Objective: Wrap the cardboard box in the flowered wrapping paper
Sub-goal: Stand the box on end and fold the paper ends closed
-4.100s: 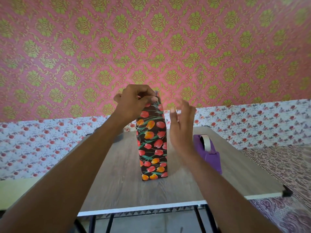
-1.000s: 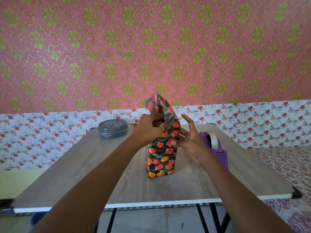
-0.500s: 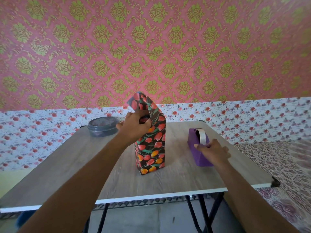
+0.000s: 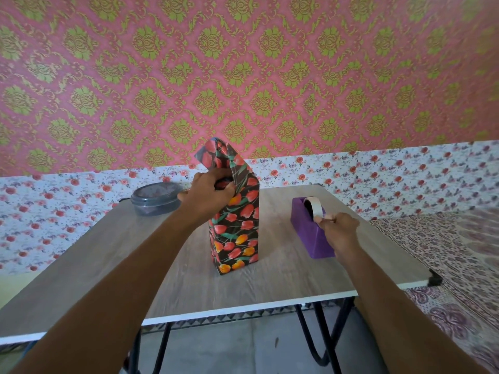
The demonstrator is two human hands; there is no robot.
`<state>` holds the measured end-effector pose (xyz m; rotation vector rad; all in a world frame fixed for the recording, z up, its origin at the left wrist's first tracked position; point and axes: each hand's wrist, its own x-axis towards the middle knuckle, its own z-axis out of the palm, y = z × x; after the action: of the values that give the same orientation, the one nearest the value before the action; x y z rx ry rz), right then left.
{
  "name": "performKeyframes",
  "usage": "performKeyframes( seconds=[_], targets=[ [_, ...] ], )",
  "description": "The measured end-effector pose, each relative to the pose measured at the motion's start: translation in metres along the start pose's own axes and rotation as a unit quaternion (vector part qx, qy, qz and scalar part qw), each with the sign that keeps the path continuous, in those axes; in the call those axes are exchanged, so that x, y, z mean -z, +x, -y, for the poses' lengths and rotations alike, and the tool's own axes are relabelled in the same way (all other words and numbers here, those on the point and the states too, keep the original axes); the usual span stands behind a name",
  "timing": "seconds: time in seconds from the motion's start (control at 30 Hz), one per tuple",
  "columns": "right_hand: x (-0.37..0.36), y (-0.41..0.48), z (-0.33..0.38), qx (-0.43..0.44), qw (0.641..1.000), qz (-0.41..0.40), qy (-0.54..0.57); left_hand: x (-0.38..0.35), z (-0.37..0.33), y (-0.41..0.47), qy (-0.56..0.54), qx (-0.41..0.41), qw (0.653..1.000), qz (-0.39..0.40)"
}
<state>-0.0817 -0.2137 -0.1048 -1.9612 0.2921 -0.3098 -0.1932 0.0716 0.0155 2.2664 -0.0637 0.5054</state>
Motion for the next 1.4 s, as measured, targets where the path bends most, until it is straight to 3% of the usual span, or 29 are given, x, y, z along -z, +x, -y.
performKeyframes(
  seconds=[0.47, 0.57, 1.1, 1.2, 1.4],
  targets=[
    [-0.009, -0.031, -0.005, -0.005, 0.986, -0.144, 0.084, -0.002, -0.001, -0.001, -0.007, 0.004, 1.0, 0.007],
    [-0.011, -0.037, -0.015, -0.057, 0.976, -0.137, 0.157, -0.003, -0.001, 0.0, -0.004, 0.003, 1.0, 0.004],
    [-0.014, -0.069, -0.032, -0.07, 0.988, -0.116, 0.077, 0.003, 0.004, 0.001, 0.004, 0.012, 1.0, 0.009],
    [-0.014, -0.079, -0.034, -0.032, 0.978, -0.13, 0.159, 0.0, 0.004, 0.002, 0.001, -0.003, 1.0, 0.002],
    [-0.011, -0.097, -0.027, 0.075, 0.959, -0.075, 0.262, -0.005, 0.006, 0.003, -0.004, -0.027, 1.0, -0.004]
  ],
)
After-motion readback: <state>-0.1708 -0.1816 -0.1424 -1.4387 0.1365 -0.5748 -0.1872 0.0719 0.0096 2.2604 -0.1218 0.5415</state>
